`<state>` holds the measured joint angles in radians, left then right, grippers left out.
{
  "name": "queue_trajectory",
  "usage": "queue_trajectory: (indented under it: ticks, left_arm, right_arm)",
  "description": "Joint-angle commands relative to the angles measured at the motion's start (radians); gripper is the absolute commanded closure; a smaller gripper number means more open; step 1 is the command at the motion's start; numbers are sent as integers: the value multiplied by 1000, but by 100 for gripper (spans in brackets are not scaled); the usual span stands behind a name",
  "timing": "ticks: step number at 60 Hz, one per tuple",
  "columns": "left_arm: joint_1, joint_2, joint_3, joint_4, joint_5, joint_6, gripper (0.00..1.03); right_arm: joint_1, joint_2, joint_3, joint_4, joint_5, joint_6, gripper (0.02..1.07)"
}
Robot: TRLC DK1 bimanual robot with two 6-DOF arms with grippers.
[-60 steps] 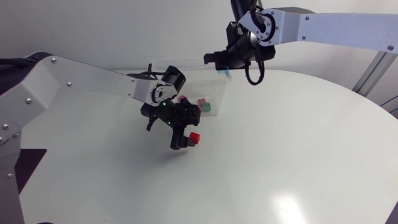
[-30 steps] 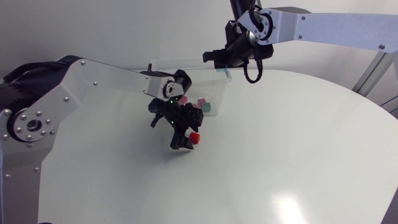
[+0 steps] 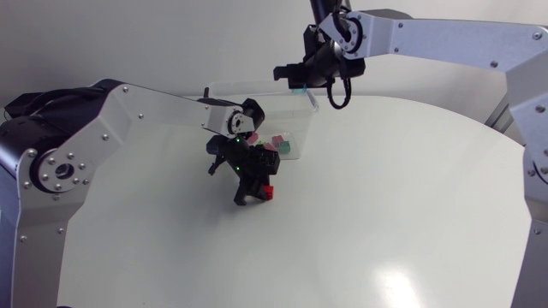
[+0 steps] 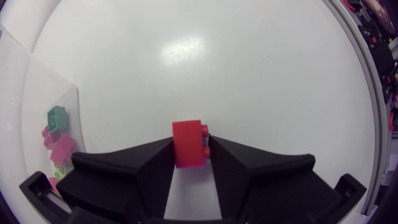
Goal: Place the duplo bricks in the container
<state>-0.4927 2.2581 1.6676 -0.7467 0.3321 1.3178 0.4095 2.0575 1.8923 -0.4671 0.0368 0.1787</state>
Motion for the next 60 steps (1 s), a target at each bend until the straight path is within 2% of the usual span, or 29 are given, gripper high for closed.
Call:
queue_trajectory:
  ticks: [1,6,8,25,34,45,54,60]
  left_arm:
    - [11,24,20,-29,2,43,82]
    - [16,8,15,-59,2,46,83]
    - [17,-6,7,-65,2,46,83]
    - [63,-196,-40,-91,12,29,83]
    - [89,-321,-9,-92,38,-19,83]
    - [123,-348,93,-88,61,-106,83]
    - [151,-322,169,-29,61,-198,82]
    - [166,-307,184,61,61,-262,82]
  right_arm:
    - [-5,33,28,-1,-3,-13,36]
    - [-5,35,31,-2,-3,-16,15]
    - [-5,33,33,-2,-3,-18,12]
    - [0,-34,25,-30,-3,-25,11]
    - [9,-149,-76,-28,-3,-38,11]
    - [14,-269,-228,-21,-3,-59,8]
    - [8,-373,-383,-2,-3,-82,8]
    - [8,-431,-486,22,-3,-110,8]
